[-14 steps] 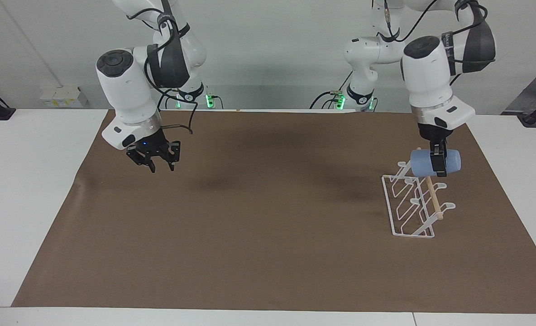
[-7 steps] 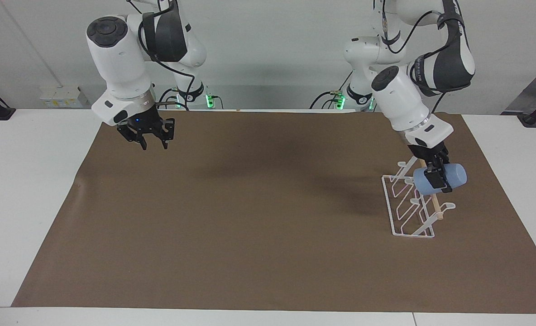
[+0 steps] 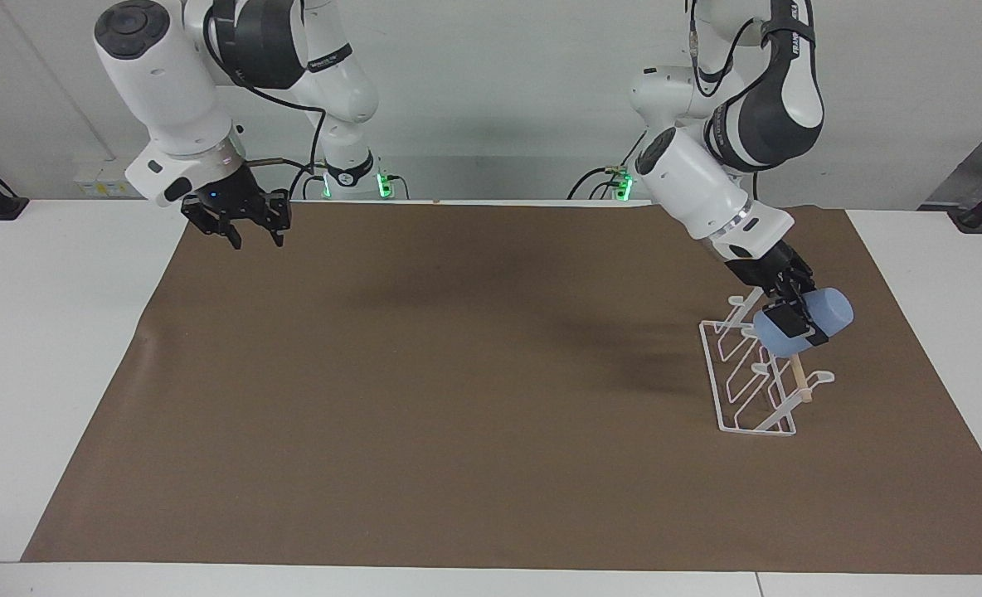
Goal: Hang cup on cup holder
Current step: 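Raise the cup with the left gripper above the wire rack, then lower the cup onto a rack peg and open the left gripper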
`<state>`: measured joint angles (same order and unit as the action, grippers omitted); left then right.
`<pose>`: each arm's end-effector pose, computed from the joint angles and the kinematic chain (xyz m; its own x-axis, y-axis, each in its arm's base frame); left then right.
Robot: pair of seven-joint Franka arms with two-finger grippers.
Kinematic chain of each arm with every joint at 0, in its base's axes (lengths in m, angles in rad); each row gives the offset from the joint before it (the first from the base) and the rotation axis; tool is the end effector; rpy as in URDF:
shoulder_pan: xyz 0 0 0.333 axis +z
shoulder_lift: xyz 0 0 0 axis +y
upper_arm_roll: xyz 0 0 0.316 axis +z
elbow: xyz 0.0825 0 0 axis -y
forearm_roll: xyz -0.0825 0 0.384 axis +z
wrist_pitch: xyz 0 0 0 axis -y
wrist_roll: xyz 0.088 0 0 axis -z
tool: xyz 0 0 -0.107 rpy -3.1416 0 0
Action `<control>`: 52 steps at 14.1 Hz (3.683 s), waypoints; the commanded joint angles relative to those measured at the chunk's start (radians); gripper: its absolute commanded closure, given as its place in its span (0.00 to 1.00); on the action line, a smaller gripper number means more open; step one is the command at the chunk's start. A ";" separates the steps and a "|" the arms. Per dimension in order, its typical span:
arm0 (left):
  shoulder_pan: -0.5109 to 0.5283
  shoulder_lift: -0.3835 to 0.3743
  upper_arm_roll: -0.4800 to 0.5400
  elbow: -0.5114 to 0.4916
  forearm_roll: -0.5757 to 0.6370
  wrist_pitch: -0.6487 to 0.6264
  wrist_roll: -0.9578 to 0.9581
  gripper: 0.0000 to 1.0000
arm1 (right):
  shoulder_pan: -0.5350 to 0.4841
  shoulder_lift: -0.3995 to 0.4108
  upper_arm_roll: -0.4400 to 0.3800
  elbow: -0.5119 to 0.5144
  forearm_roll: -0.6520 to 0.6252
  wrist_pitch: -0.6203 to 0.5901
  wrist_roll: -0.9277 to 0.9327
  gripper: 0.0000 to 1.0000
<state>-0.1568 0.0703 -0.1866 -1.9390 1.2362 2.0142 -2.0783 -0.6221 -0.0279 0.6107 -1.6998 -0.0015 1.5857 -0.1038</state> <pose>0.5772 -0.1449 0.4833 0.0939 0.4923 0.8653 0.8411 -0.5042 0.1956 0.5437 -0.0025 0.5776 0.9916 0.0907 -0.0924 0.0918 -0.9957 0.0080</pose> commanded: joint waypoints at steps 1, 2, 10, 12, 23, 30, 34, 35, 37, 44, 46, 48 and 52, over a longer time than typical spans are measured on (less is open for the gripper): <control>-0.050 0.051 0.010 -0.005 0.084 -0.080 -0.101 1.00 | -0.001 -0.032 0.000 -0.012 0.025 -0.015 -0.017 0.35; -0.075 0.100 0.010 0.011 0.135 -0.118 -0.155 1.00 | -0.001 -0.032 0.000 -0.012 0.025 -0.015 -0.017 0.35; -0.092 0.203 0.009 0.002 0.223 -0.186 -0.244 1.00 | -0.001 -0.032 0.000 -0.014 0.025 -0.007 -0.008 0.00; -0.096 0.203 0.009 -0.001 0.223 -0.183 -0.246 0.89 | -0.001 -0.032 0.000 -0.012 0.025 -0.007 -0.011 0.00; -0.102 0.184 0.006 0.017 0.214 -0.169 -0.197 0.00 | 0.009 -0.043 0.012 -0.017 0.025 -0.010 0.147 0.00; -0.093 0.014 0.003 0.000 -0.099 -0.100 0.321 0.00 | 0.007 -0.038 0.012 -0.017 0.025 0.002 0.131 0.00; -0.090 -0.033 0.003 -0.003 -0.193 -0.104 0.478 0.00 | 0.005 -0.037 0.012 -0.015 0.026 0.011 0.115 0.00; -0.090 -0.050 0.004 -0.003 -0.228 -0.104 0.542 0.00 | 0.005 -0.037 0.011 -0.015 0.026 0.014 0.116 0.00; -0.064 -0.099 0.006 -0.003 -0.323 -0.100 0.703 0.00 | 0.005 -0.037 0.011 -0.015 0.026 0.014 0.116 0.00; 0.043 -0.241 0.023 0.026 -0.845 -0.138 1.458 0.00 | 0.004 -0.038 0.011 -0.015 0.026 0.011 0.116 0.00; 0.062 -0.224 0.024 0.092 -0.927 -0.217 1.602 0.00 | 0.005 -0.038 0.011 -0.015 0.026 0.010 0.116 0.00; 0.127 -0.193 0.026 0.176 -1.052 -0.285 1.752 0.00 | 0.005 -0.038 0.011 -0.015 0.026 0.011 0.116 0.00; 0.137 -0.162 0.029 0.253 -1.072 -0.368 1.854 0.00 | 0.005 -0.038 0.011 -0.015 0.026 0.011 0.116 0.00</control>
<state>-0.0275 -0.1315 -0.1527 -1.7493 0.1868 1.7050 -0.2867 -0.6071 -0.0472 0.6210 -1.7004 0.0009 1.5877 0.0282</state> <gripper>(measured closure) 0.000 0.000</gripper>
